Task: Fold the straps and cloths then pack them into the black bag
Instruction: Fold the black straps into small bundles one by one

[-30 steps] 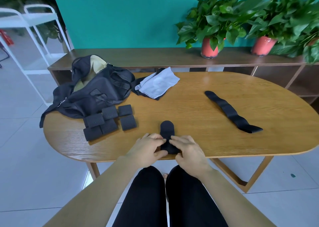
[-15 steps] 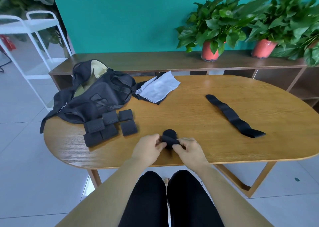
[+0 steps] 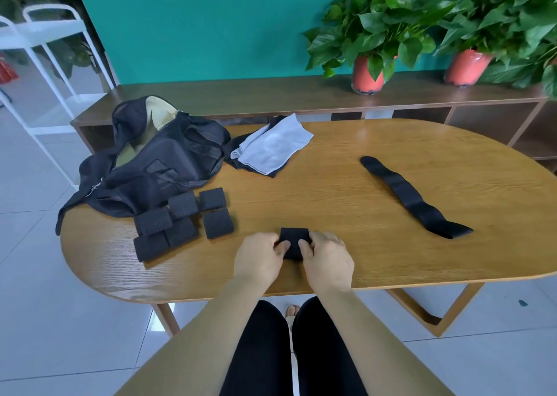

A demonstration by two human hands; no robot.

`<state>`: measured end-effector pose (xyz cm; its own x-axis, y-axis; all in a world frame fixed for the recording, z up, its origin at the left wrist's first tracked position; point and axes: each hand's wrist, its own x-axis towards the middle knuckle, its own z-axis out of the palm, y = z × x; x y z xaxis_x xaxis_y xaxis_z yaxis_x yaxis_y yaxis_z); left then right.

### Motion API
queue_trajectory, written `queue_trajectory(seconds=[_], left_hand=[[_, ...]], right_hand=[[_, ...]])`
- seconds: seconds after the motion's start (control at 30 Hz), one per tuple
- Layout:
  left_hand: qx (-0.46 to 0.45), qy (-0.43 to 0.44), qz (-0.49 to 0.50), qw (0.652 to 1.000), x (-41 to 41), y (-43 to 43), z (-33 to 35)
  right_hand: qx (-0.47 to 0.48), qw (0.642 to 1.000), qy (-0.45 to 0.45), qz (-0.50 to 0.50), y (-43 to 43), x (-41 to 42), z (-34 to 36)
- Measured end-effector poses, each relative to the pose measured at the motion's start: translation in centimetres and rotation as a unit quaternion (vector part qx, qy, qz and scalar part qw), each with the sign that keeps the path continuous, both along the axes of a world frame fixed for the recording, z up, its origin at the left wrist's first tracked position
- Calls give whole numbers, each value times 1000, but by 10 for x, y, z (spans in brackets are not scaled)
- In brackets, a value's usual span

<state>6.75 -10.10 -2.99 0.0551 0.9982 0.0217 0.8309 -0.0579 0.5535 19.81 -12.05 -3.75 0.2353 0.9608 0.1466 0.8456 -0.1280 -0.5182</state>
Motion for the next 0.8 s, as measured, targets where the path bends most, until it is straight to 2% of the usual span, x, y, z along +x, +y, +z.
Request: queue_trajectory(seconds=[0.2, 0.37, 0.47, 0.7, 0.8], left_hand=[[34, 41, -11, 999, 4, -6, 1], [-20, 98, -51, 994, 1, 0, 6], [-47, 108, -63, 991, 3, 1, 12], [-61, 1, -32, 998, 0, -9, 14], [-41, -78, -16, 996, -8, -11, 10]], right_hand=[[1, 1000, 6, -3, -1, -2, 1], [-39, 998, -40, -3, 0, -3, 6], [-65, 997, -37, -5, 1, -4, 9], [-82, 993, 84, 6, -3, -7, 16], [-52, 981, 188, 21, -2, -16, 19]])
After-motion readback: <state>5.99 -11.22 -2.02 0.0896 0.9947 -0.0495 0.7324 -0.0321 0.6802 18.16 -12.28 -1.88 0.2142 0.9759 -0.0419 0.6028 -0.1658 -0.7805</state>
